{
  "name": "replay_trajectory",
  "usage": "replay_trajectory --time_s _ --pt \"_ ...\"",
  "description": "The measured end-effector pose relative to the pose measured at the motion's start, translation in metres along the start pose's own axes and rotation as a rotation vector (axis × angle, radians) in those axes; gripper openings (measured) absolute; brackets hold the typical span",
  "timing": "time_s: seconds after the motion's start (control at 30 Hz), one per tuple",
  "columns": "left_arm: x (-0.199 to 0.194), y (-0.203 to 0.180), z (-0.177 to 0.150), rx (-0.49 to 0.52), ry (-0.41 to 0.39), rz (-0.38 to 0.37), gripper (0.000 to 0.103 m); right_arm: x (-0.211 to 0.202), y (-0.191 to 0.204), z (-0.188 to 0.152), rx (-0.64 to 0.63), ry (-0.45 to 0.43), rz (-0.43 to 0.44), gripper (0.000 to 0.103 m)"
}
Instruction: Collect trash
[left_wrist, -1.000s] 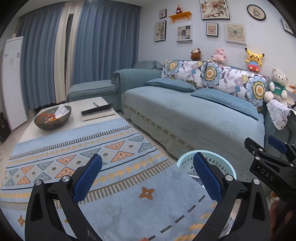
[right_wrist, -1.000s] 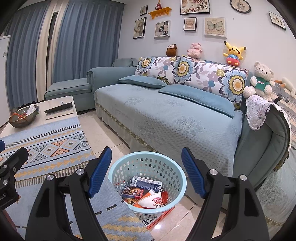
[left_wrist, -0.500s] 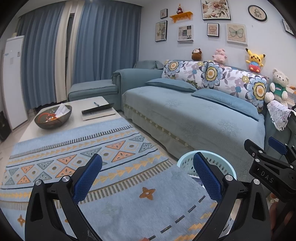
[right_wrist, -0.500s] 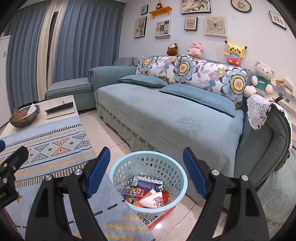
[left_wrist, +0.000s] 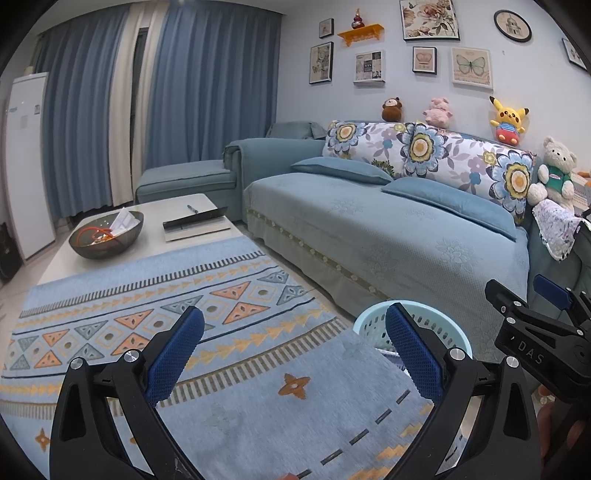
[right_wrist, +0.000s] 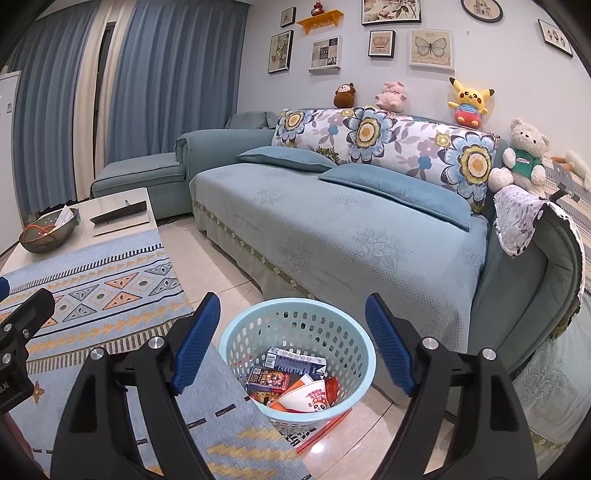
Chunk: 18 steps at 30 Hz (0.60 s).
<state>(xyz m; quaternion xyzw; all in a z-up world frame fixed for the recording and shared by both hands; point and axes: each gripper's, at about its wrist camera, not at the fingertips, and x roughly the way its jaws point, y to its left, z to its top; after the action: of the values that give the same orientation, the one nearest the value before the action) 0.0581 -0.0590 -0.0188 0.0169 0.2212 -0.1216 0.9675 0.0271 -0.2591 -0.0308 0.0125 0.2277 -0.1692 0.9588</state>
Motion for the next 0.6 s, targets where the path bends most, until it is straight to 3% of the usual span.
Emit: replay_trajectory --time_s 0.6 --pt "-0.0009 -0.0045 0.0002 0.002 0.001 0.001 0.095 0.0030 -0.0004 -0.0017 -0.004 0.004 0.006 0.077"
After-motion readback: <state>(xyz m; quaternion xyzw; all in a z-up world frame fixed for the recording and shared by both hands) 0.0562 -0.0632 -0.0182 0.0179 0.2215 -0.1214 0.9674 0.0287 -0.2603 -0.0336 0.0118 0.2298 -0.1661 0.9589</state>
